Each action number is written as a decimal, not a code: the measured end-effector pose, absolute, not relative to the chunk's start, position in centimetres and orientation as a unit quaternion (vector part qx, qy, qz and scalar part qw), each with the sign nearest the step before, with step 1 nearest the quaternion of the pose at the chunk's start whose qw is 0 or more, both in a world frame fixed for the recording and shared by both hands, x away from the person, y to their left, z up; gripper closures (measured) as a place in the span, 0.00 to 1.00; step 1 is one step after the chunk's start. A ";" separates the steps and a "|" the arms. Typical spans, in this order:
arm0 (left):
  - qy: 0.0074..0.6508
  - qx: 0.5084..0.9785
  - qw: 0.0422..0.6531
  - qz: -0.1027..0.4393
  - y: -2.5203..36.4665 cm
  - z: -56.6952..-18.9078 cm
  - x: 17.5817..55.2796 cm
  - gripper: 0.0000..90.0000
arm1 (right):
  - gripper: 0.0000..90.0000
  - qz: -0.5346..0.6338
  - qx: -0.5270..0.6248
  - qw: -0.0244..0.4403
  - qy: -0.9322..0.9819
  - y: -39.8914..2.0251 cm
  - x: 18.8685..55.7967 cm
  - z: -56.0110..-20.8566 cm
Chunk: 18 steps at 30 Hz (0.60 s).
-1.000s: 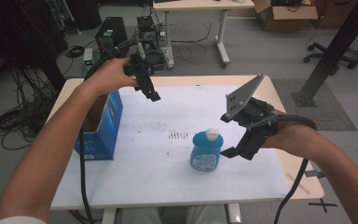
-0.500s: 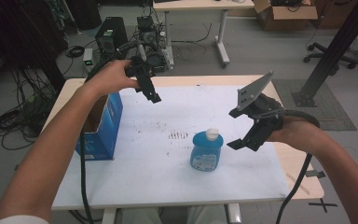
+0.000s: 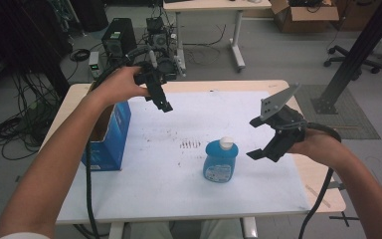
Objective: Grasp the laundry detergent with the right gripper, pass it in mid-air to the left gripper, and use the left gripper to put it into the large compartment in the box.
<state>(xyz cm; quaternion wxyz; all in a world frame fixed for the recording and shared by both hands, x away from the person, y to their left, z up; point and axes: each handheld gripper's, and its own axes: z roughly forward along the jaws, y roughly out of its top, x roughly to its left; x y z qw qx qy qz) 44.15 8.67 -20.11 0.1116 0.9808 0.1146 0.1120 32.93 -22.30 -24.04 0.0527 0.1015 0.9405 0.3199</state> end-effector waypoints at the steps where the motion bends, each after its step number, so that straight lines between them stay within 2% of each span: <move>1: 0.115 0.981 0.112 0.112 8.7 -20.1 44.1 0.05 | 0.05 0.320 0.102 0.053 0.941 -22.3 32.9 -24.0; 18: 0.111 0.981 0.110 0.110 8.3 -20.6 43.9 0.05 | 0.05 0.352 0.097 0.039 0.930 -22.6 33.2 -27.9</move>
